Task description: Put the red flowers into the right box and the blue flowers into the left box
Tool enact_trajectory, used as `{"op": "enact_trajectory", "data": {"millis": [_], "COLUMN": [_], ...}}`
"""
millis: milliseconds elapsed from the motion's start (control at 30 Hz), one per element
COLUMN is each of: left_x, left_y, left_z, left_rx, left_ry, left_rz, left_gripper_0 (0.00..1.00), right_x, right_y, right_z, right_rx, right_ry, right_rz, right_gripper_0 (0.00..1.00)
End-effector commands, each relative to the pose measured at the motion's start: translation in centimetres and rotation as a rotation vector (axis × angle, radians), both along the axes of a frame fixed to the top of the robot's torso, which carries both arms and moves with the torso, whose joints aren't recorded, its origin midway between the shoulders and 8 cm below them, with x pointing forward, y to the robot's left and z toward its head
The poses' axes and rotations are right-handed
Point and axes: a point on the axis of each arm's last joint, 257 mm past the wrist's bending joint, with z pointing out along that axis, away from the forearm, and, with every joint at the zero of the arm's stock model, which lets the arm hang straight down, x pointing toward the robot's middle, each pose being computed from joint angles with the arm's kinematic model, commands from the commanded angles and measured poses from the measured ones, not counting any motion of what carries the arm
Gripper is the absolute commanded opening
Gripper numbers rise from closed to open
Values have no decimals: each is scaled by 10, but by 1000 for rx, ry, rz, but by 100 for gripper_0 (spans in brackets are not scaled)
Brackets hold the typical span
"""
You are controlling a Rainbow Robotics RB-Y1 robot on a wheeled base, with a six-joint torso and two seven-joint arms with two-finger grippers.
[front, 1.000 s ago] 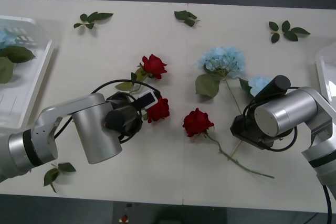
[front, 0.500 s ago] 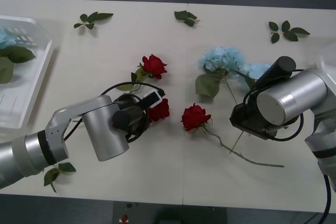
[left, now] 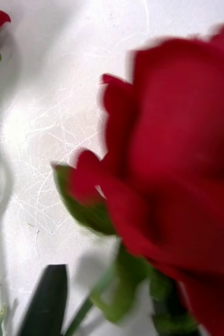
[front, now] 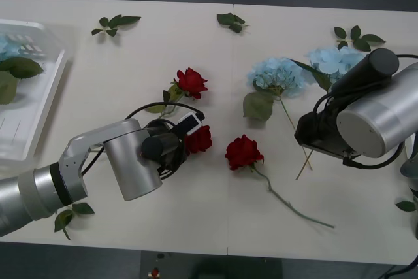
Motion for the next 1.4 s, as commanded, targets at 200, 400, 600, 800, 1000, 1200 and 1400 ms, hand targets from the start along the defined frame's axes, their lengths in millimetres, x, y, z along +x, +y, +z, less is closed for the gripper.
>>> {"op": "enact_trajectory", "data": {"millis": [200, 400, 600, 800, 1000, 1200, 1400], "left_x": [8, 9, 7, 0, -6, -8, -2], "left_y": [8, 9, 3, -27, -50, -85, -124], "left_z": [5, 6, 17, 62, 114, 173, 226], "left_rx": [-32, -31, -66, -255, -418, -632, -847], "left_ry": [0, -4, -13, -27, -23, -13, -15], "left_rz": [55, 55, 58, 143, 191, 220, 257], "left_gripper_0": [0, 0, 0, 0, 0, 0, 0], "right_x": [-1, 1, 1, 6, 8, 13, 11], "right_y": [-27, -43, -56, -55, -76, -110, -121], "right_z": [82, 111, 131, 152, 153, 135, 123], "right_rx": [-70, -61, -97, -82, -52, 5, -1], "right_ry": [-172, -228, -276, -370, -377, -315, -275], "right_rz": [114, 219, 343, 435, 365, 242, 211], "right_gripper_0": [0, 0, 0, 0, 0, 0, 25]}}
